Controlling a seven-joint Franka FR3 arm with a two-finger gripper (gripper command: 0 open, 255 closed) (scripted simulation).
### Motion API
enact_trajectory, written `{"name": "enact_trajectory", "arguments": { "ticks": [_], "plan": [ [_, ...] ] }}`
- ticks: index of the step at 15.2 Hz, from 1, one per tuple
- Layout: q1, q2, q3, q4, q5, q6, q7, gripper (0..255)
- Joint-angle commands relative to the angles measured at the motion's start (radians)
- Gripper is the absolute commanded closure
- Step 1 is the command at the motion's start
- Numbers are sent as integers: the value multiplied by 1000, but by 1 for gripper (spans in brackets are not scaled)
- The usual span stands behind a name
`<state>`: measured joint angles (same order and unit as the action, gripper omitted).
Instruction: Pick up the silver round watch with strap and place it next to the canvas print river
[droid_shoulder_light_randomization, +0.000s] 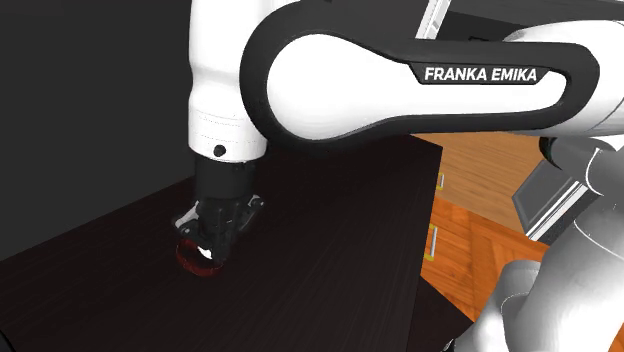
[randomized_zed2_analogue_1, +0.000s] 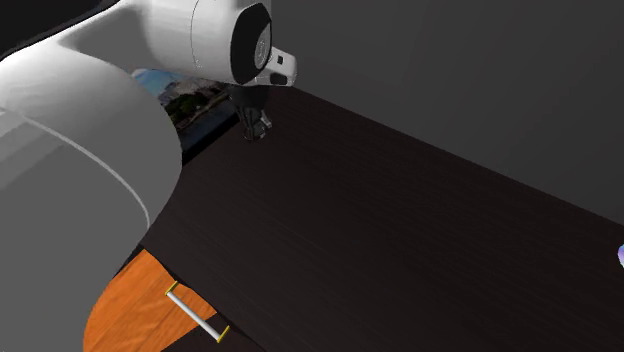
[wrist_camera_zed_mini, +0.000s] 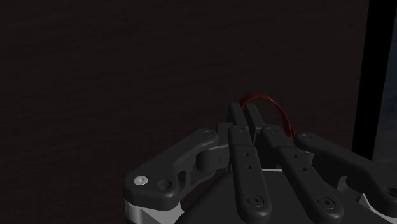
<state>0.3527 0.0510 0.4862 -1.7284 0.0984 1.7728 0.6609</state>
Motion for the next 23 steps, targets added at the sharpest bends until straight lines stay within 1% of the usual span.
{"name": "enact_trajectory", "arguments": {
  "ticks": [1, 6, 12, 18, 23],
  "plan": [
    [17, -36, 17, -43, 17, 15, 31, 255],
    [63, -109, 65, -120, 55, 39, 114, 255],
    [123, -165, 132, -172, 91, 61, 228, 255],
    [184, -183, 212, -184, 105, 79, 362, 255],
    [233, -162, 288, -163, 92, 94, 492, 255]
  ]
}}
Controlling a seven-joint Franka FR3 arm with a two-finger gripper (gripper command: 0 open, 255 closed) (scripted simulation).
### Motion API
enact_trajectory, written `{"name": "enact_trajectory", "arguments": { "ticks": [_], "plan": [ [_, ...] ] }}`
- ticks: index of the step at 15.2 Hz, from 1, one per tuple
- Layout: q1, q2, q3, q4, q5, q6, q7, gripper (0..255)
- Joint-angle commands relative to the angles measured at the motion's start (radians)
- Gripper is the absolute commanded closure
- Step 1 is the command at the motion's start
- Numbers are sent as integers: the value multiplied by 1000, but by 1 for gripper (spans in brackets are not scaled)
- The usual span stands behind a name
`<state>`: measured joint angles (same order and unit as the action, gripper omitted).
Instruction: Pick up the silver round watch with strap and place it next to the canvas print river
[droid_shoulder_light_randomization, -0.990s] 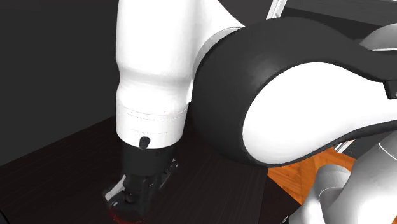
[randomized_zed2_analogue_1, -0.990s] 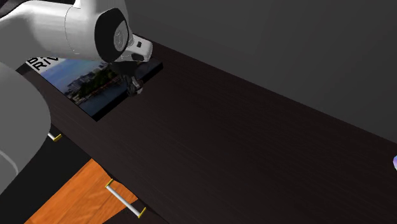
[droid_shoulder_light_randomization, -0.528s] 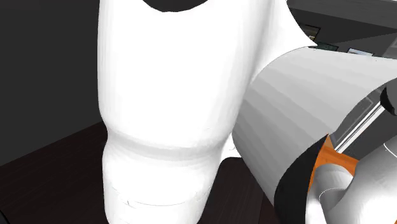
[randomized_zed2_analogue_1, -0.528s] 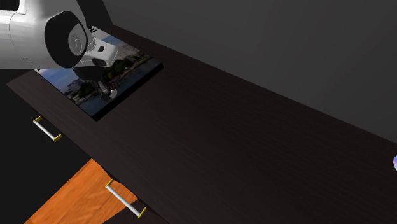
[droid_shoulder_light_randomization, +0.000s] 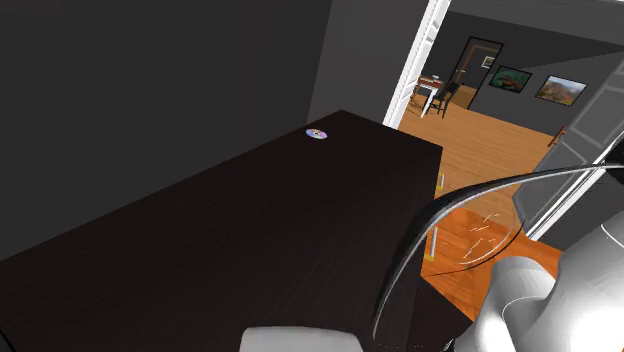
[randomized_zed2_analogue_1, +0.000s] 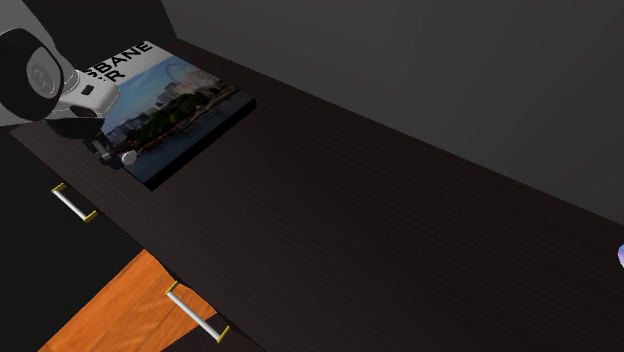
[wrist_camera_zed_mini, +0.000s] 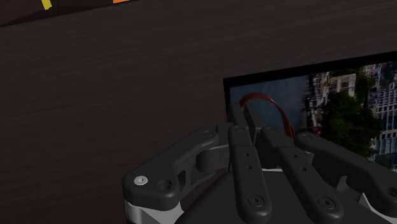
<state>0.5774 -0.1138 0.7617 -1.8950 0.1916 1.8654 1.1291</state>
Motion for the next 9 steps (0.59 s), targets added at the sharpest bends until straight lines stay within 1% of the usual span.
{"name": "enact_trajectory", "arguments": {
  "ticks": [1, 3, 9],
  "plan": [
    [19, 11, 29, 11, -8, 4, 52, 255],
    [39, 35, 66, 31, -28, 10, 115, 255],
    [43, 45, 71, -42, -31, 90, 112, 255]
  ]
}}
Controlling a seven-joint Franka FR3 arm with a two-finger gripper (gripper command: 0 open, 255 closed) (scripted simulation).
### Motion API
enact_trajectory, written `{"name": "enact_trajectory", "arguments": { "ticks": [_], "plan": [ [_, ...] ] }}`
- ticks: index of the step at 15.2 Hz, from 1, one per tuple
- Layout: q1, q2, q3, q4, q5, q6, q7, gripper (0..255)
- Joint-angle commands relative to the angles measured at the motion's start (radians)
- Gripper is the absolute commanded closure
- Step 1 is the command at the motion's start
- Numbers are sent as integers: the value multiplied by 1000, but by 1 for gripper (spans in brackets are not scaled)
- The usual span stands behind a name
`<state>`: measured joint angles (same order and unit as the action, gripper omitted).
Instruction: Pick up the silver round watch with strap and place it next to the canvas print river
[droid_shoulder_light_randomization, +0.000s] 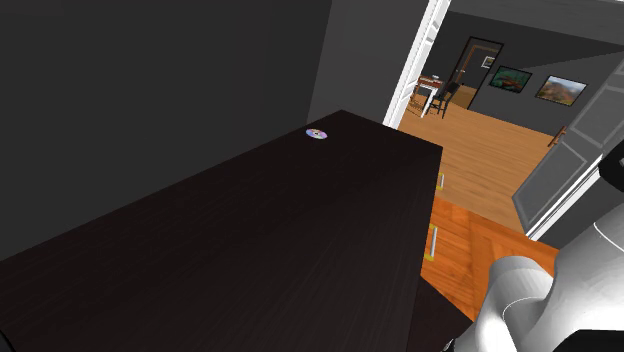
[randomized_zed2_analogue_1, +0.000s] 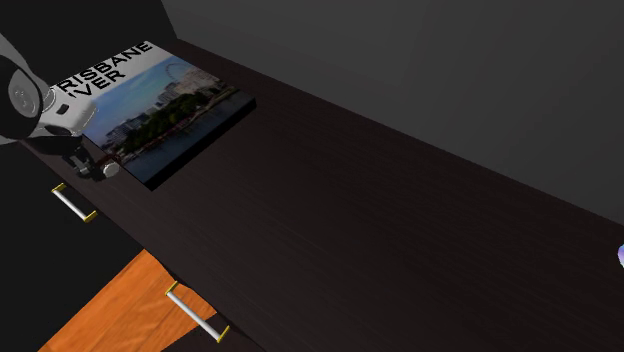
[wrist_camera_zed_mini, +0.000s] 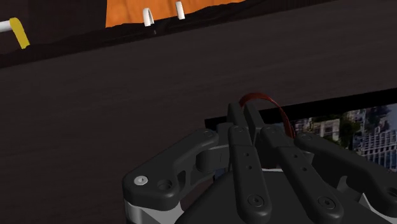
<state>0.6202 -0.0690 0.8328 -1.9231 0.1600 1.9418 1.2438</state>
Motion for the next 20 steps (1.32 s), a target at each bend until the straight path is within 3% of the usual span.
{"name": "enact_trajectory", "arguments": {
  "ticks": [1, 15, 20],
  "plan": [
    [0, 3, 1, -25, -1, 27, -2, 255],
    [9, 80, 18, -166, -54, 223, 24, 255],
    [9, 80, 18, -166, -54, 223, 24, 255]
  ]
}}
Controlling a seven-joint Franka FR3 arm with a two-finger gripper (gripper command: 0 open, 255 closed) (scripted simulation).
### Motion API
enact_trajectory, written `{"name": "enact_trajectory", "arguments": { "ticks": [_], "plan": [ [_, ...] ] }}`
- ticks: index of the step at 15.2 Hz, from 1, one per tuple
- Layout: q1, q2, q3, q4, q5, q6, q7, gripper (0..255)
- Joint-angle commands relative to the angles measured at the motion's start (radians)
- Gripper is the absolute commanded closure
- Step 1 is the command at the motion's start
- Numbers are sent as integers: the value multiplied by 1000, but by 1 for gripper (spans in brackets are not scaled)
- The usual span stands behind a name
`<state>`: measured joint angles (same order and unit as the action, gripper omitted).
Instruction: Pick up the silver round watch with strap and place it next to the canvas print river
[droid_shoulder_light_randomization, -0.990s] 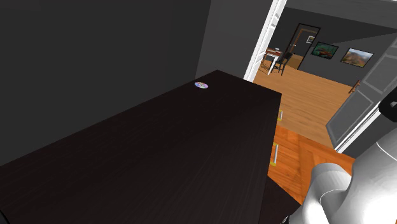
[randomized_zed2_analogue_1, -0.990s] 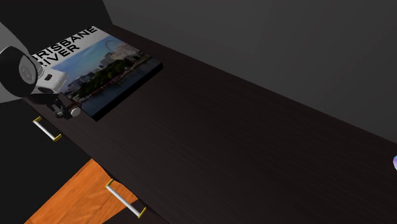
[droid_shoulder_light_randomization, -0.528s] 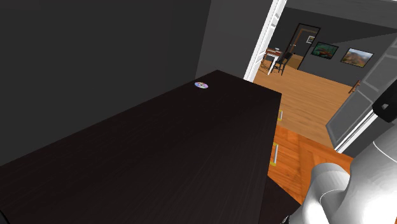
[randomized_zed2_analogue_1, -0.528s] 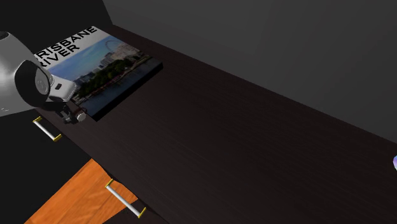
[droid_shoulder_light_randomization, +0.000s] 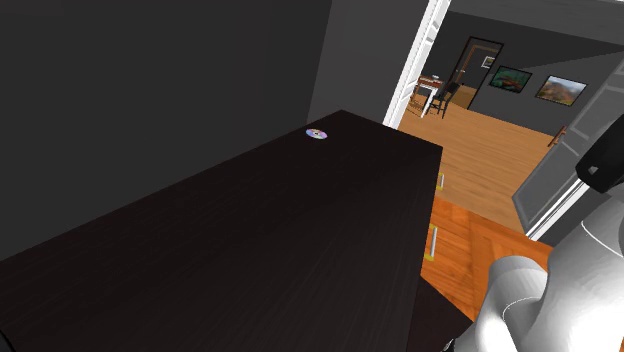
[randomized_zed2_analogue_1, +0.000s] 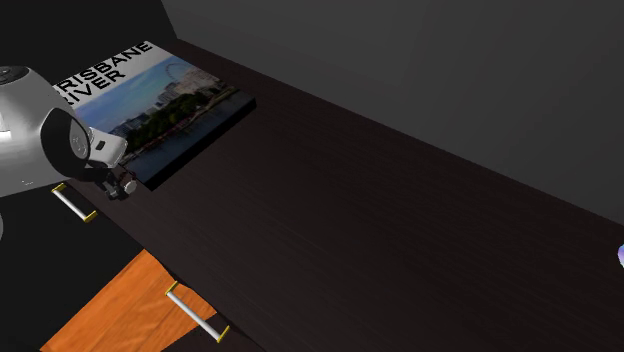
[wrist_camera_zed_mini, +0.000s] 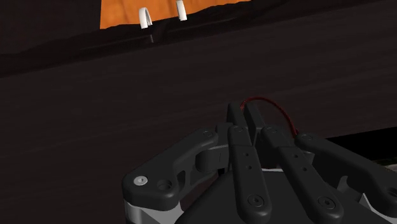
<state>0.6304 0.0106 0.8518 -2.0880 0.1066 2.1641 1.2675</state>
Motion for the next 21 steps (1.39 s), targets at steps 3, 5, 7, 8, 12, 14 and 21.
{"name": "enact_trajectory", "arguments": {
  "ticks": [3, 5, 7, 8, 12, 14, 21],
  "plan": [
    [-1, 0, -1, -1, 0, 1, 0, 255],
    [-1, 0, -1, -1, 0, 2, 0, 0],
    [-1, 0, -1, -2, 0, 2, 0, 0],
    [-1, 0, -1, -2, 0, 2, 0, 0],
    [-13, -60, -12, 56, 46, -100, -34, 0],
    [-14, -72, -17, 73, 55, -126, -41, 0],
    [-14, -72, -18, 73, 55, -126, -41, 0]
  ]
}}
